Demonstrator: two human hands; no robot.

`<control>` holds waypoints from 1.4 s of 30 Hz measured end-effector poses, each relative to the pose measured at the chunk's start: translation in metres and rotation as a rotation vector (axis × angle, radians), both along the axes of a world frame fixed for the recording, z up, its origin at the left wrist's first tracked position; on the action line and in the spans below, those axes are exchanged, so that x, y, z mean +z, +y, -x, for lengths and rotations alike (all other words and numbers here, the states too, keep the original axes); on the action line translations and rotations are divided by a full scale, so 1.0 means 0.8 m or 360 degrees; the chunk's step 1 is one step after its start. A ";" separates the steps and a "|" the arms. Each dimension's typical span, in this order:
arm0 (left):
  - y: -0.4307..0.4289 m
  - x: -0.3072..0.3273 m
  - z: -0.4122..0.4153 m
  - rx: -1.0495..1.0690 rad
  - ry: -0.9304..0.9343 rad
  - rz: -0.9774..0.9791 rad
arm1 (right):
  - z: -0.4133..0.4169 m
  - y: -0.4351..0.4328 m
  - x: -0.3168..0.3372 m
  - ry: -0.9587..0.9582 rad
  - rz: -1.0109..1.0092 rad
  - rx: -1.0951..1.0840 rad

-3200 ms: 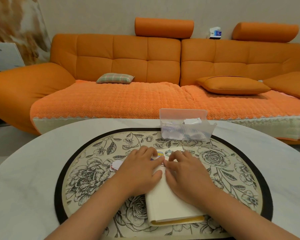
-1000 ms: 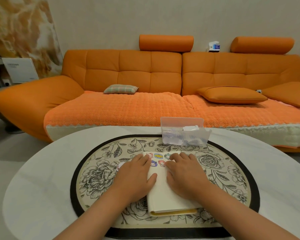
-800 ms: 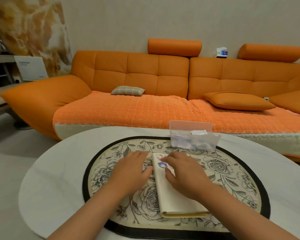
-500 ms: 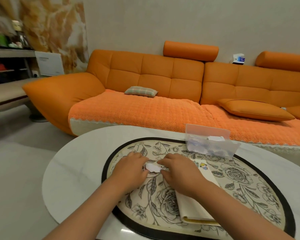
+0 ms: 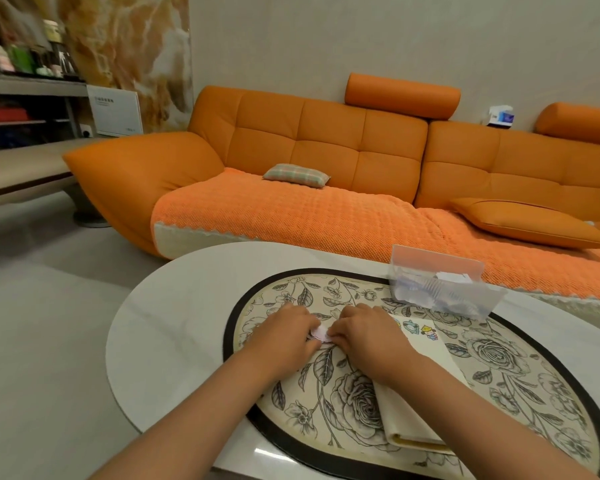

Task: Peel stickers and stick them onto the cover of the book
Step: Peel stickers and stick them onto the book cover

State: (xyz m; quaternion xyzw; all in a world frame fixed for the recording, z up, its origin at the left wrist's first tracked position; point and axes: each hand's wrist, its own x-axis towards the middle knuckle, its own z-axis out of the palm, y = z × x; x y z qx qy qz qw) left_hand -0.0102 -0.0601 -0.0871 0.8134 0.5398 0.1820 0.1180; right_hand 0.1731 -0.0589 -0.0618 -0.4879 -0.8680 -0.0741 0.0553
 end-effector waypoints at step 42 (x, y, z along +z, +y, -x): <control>-0.016 0.052 -0.165 0.0101 -0.1240 0.0579 | -0.153 -0.048 0.041 0.1895 0.0673 -0.0638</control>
